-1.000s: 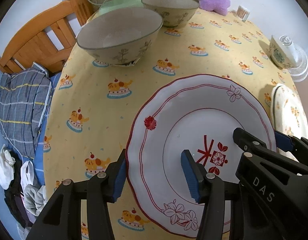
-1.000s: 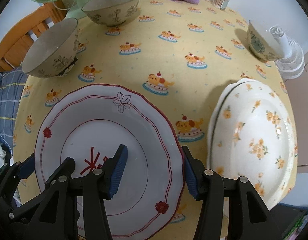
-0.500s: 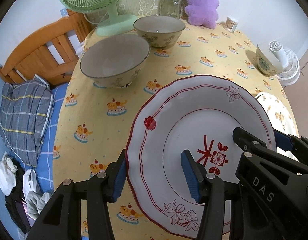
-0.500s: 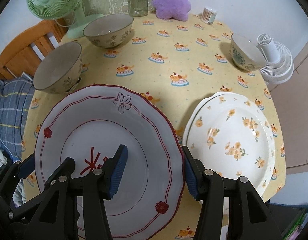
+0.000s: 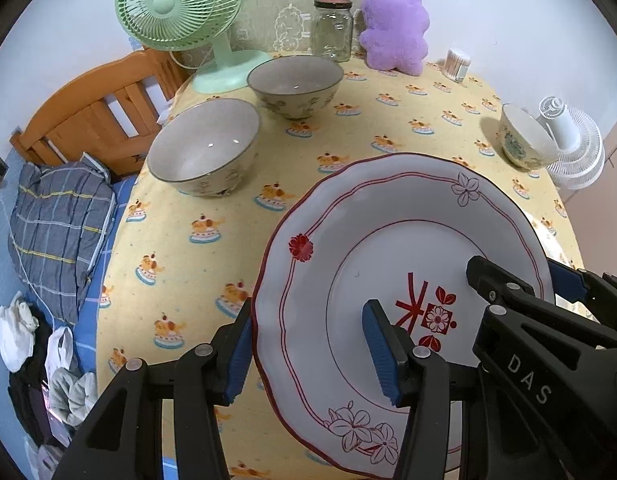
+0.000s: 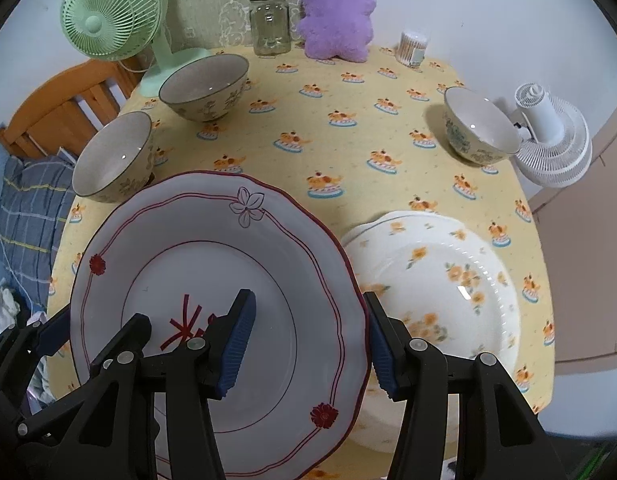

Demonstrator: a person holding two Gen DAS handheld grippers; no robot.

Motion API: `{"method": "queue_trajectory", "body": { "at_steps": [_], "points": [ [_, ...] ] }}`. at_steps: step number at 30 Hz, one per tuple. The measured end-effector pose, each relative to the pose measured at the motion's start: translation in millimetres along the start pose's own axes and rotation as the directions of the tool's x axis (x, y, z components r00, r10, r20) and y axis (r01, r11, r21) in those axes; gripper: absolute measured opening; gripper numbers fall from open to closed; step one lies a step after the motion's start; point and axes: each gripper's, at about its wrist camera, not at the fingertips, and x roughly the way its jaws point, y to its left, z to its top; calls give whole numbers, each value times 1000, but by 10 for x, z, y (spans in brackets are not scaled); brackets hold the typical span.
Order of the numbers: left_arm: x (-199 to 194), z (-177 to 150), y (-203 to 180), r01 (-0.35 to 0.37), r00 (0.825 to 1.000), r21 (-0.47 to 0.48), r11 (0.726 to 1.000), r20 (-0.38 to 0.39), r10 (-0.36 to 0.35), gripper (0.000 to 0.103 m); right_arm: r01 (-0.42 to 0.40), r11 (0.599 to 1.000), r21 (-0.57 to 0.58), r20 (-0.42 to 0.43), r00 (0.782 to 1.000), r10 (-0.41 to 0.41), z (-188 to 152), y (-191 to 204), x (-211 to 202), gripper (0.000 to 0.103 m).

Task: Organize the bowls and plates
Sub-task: 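Lift the red-rimmed plate with the right gripper and carry it over the floral plates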

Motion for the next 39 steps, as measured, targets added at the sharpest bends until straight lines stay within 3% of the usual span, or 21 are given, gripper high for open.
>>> {"method": "queue_trajectory", "body": {
  "at_steps": [27,39],
  "points": [
    [108,-121,-1359,68,997,10,998,-30,-68,53,59,998,26,-30,998,-58,-211,-1401,13,57],
    [341,-156,-1699,77,994,-1,997,-80,-77,53,66,998,22,-76,995,-64,-240,-1773,251,57]
  ]
}}
